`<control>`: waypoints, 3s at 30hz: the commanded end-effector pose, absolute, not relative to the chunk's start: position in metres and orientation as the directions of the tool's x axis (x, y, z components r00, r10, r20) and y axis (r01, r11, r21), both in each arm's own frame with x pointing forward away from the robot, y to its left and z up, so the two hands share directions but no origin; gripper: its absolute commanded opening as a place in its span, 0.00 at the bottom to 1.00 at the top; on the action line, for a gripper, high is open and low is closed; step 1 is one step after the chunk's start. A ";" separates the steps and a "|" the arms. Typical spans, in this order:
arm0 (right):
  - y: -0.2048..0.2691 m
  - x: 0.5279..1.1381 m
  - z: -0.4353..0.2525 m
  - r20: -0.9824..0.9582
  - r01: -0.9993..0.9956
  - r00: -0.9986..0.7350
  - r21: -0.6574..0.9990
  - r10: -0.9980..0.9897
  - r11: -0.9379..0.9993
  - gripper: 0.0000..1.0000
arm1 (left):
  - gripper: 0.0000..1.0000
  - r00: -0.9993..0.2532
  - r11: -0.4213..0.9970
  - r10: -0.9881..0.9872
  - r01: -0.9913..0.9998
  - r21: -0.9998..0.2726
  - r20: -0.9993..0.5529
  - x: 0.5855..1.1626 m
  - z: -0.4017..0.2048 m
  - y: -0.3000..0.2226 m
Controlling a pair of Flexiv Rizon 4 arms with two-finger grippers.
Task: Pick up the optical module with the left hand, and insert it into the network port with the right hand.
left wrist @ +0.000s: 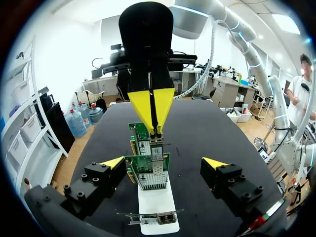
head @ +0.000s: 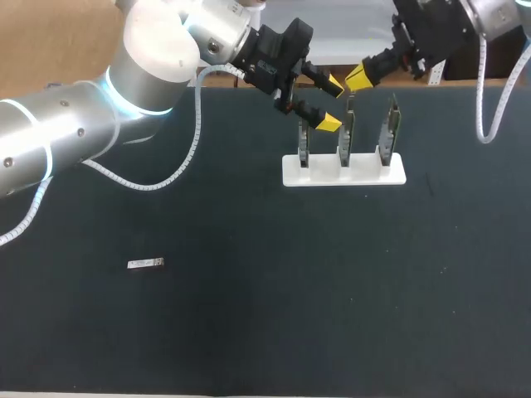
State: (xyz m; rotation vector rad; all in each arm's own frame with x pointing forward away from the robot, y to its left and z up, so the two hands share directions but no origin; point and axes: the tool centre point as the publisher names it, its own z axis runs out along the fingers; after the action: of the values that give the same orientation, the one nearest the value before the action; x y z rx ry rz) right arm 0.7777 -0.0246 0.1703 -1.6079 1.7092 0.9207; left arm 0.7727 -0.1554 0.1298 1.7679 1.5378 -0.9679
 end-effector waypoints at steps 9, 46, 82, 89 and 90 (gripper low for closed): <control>-0.026 0.778 0.159 -0.803 -0.994 -0.101 0.107 -0.588 0.024 0.00 | 1.00 0.065 -0.155 0.554 0.988 -0.026 -0.830 0.775 0.130 -0.156; -0.027 0.779 0.144 -0.812 -0.986 -0.155 0.163 -0.562 0.037 0.00 | 1.00 0.065 -0.155 0.554 0.988 -0.026 -0.830 0.775 0.130 -0.156; -0.145 0.771 0.180 -0.860 -0.995 -0.019 0.064 -0.510 -0.071 0.00 | 1.00 0.065 -0.155 0.554 0.988 -0.026 -0.830 0.775 0.130 -0.156; -0.148 0.766 0.172 -0.844 -0.994 0.005 0.053 -0.536 -0.092 0.00 | 1.00 0.065 -0.155 0.554 0.988 -0.026 -0.830 0.775 0.130 -0.156; -0.148 0.765 0.171 -0.843 -0.994 0.006 0.052 -0.538 -0.093 0.00 | 1.00 0.065 -0.155 0.554 0.988 -0.026 -0.830 0.775 0.130 -0.156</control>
State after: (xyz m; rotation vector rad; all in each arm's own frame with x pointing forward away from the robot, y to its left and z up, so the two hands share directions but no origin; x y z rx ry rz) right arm 0.7696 -0.1497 0.1721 -1.6933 1.5827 0.9941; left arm 0.7727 -0.1555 0.1297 1.7679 1.5377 -0.9680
